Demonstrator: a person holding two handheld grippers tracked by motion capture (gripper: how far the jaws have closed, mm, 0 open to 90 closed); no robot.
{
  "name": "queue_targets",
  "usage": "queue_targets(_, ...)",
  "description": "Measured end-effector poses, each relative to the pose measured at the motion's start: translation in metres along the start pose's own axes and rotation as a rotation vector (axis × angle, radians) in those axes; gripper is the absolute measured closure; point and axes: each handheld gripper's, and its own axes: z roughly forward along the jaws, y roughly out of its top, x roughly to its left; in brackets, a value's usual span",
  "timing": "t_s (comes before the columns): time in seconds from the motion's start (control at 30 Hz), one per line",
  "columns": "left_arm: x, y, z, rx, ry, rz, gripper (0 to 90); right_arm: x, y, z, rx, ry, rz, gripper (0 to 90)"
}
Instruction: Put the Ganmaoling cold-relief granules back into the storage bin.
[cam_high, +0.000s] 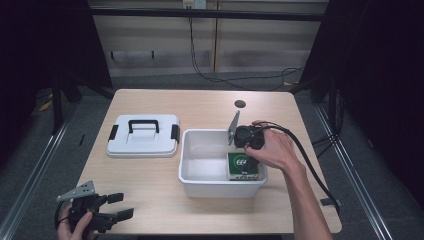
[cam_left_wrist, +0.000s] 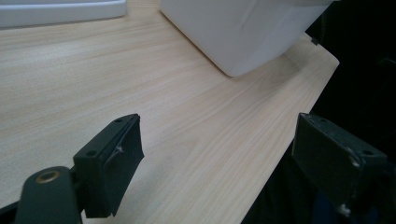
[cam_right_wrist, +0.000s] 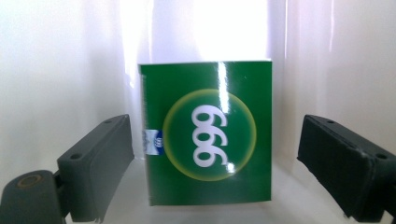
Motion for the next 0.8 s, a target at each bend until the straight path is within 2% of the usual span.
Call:
queue_targets(0.03,0.0,0.0,0.0,0.001,0.0,0.001,16.0,0.0,-0.001,-0.002,-0.016,0.013,-0.003,10.0)
queue_targets(0.17,0.0,0.0,0.0,0.002,0.0,0.001,16.0,0.001,-0.007,-0.009,-0.092,0.004,-0.001,10.9)
queue_targets(0.4,0.0,0.0,0.0,0.002,0.0,0.001,16.0,0.0,-0.02,-0.026,-0.225,0.012,0.049,13.1)
queue_targets(0.5,0.001,0.0,0.0,0.004,0.004,0.006,16.0,0.001,-0.023,-0.03,-0.254,0.004,0.057,13.2)
queue_targets(0.63,0.0,0.0,0.0,0.004,0.0,0.002,16.0,0.005,-0.026,-0.035,-0.295,-0.007,0.061,13.6)
queue_targets(0.67,0.0,0.0,0.0,0.002,0.001,0.0,16.0,0.007,-0.03,-0.04,-0.339,-0.04,0.056,13.8)
queue_targets(0.8,0.0,0.0,0.0,0.003,0.001,0.002,16.0,0.011,-0.038,-0.047,-0.424,-0.063,0.067,14.6)
